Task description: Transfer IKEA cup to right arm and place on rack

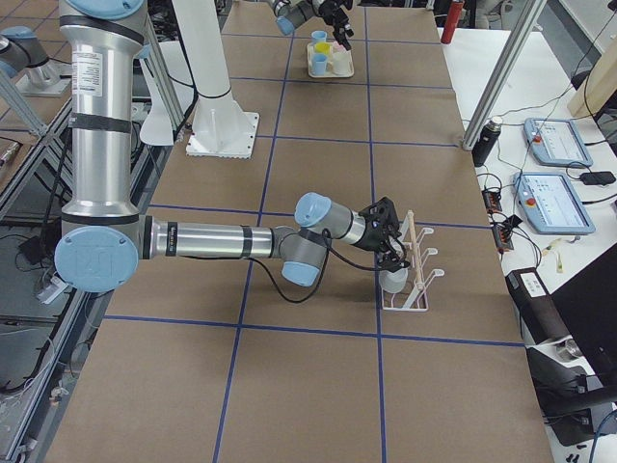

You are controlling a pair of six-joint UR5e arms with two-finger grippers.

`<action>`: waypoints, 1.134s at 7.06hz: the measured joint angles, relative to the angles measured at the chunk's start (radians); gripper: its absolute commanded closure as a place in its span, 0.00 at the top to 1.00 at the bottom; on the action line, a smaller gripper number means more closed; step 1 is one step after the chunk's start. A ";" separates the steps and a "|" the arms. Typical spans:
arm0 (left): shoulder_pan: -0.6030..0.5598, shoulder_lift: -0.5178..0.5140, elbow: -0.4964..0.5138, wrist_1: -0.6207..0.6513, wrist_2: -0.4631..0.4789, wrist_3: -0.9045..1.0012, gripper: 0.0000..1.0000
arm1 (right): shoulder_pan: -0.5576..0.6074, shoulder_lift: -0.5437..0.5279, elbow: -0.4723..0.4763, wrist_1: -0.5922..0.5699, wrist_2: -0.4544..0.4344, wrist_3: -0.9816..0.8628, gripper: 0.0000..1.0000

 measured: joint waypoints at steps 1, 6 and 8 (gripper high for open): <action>-0.053 0.064 -0.015 0.012 -0.091 0.101 0.99 | 0.000 -0.012 0.064 -0.053 0.047 0.003 1.00; -0.417 0.236 -0.008 0.378 -0.572 0.764 1.00 | -0.014 0.106 0.267 -0.316 0.297 0.264 1.00; -0.453 0.234 0.004 0.592 -0.587 1.039 0.99 | -0.090 0.226 0.258 -0.321 0.327 0.497 1.00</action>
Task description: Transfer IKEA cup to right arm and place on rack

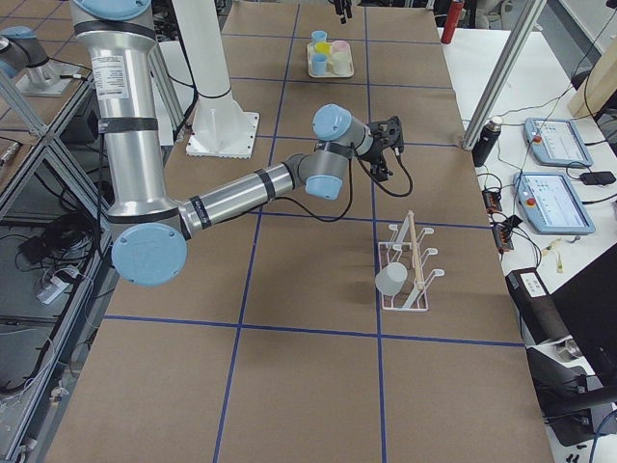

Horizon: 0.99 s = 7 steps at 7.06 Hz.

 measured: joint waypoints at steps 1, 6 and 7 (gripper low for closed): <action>-0.005 -0.010 0.025 0.075 0.002 0.101 0.99 | -0.042 0.047 -0.011 -0.002 0.000 0.079 1.00; 0.007 -0.068 0.215 0.118 0.038 0.183 0.83 | -0.097 0.118 -0.055 0.001 -0.003 0.166 1.00; 0.014 -0.069 0.234 0.117 0.041 0.198 0.82 | -0.100 0.120 -0.055 0.001 -0.003 0.169 1.00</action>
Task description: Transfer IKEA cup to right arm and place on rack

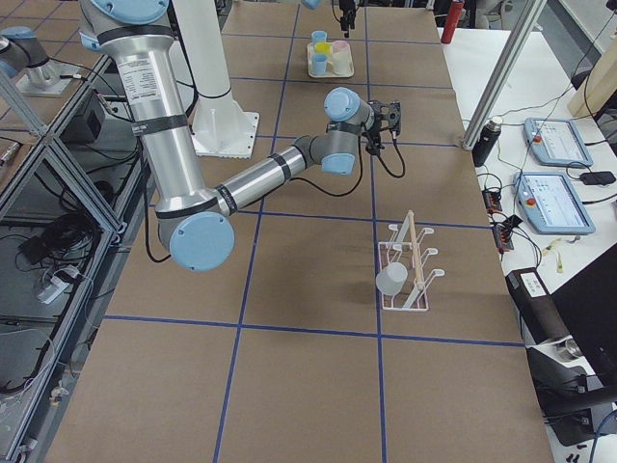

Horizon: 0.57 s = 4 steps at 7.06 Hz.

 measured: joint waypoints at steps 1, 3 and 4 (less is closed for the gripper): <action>0.009 0.000 0.012 -0.001 0.001 0.018 0.81 | -0.002 0.001 -0.001 0.000 0.000 0.001 1.00; 0.037 -0.001 0.017 0.000 0.002 0.029 0.76 | -0.004 0.001 -0.002 0.001 0.000 0.002 1.00; 0.052 -0.001 0.018 0.001 0.002 0.030 0.70 | -0.004 0.001 -0.002 0.001 0.000 0.002 1.00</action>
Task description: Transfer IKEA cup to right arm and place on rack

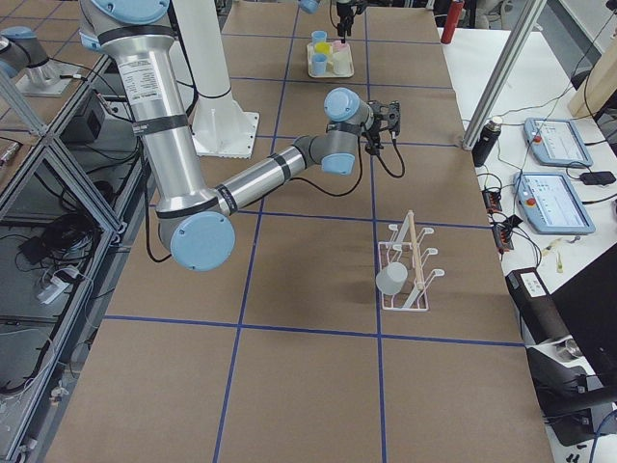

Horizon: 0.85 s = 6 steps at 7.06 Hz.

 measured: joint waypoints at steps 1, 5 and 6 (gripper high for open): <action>0.010 0.000 0.001 0.001 0.000 0.000 0.63 | 0.000 0.000 0.000 0.000 0.000 0.000 1.00; 0.030 -0.001 0.025 0.001 0.001 -0.001 0.27 | 0.000 0.001 -0.012 0.002 0.000 0.000 1.00; 0.032 -0.004 0.031 0.001 0.001 -0.001 0.09 | -0.001 0.004 -0.016 0.002 0.000 -0.001 1.00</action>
